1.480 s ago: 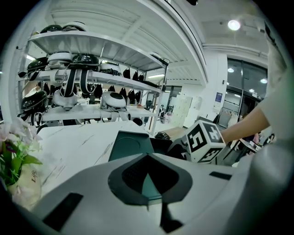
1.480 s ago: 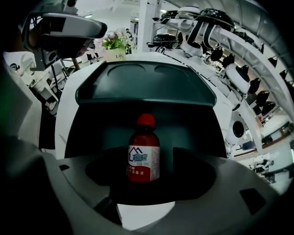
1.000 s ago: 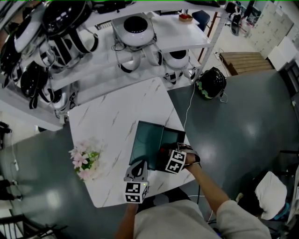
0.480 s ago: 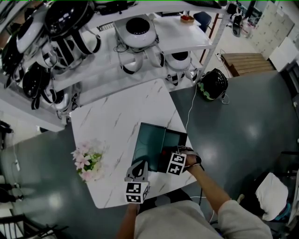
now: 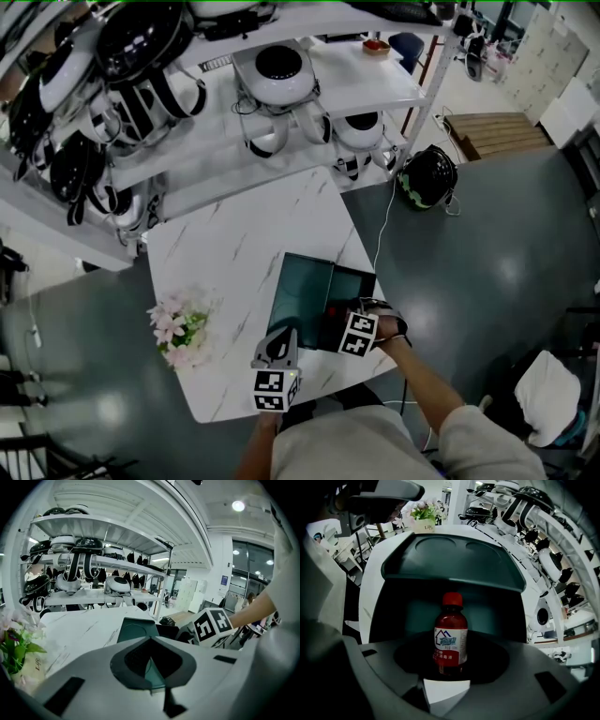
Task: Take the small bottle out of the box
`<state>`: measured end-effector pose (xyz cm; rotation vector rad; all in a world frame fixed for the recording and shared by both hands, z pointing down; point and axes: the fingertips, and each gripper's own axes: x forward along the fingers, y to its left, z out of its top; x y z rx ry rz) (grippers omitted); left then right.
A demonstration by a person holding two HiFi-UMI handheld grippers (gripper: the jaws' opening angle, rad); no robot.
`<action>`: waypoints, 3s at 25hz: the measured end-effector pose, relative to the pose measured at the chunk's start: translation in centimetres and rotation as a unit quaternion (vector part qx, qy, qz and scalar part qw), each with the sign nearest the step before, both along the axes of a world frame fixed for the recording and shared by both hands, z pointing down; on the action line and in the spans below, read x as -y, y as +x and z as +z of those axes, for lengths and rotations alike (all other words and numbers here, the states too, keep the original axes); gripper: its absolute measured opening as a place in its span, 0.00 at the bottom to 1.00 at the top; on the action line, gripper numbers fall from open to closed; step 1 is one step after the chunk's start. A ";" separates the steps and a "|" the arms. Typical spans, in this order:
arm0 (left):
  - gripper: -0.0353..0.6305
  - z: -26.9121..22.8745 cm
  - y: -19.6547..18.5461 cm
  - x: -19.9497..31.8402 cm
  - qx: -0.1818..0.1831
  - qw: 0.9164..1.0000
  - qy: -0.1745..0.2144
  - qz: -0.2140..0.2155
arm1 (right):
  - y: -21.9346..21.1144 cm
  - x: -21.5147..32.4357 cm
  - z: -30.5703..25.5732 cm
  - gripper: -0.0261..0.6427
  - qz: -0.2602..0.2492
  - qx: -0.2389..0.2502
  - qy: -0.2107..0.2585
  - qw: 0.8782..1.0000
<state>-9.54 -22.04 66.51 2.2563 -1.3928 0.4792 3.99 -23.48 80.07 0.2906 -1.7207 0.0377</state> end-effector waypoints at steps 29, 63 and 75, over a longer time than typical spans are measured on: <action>0.08 -4.3 -0.2 -0.9 0.012 0.999 0.034 0.006 | 2.9 0.4 -11.5 0.39 0.361 0.357 0.077 0.858; 0.08 -14.4 -4.0 3.4 0.003 0.990 0.142 -0.014 | 1.4 3.6 -27.4 0.39 0.320 0.438 0.243 0.804; 0.08 -15.5 -3.7 3.5 0.004 0.988 0.155 -0.015 | 2.0 3.0 -28.4 0.39 0.319 0.443 0.253 0.799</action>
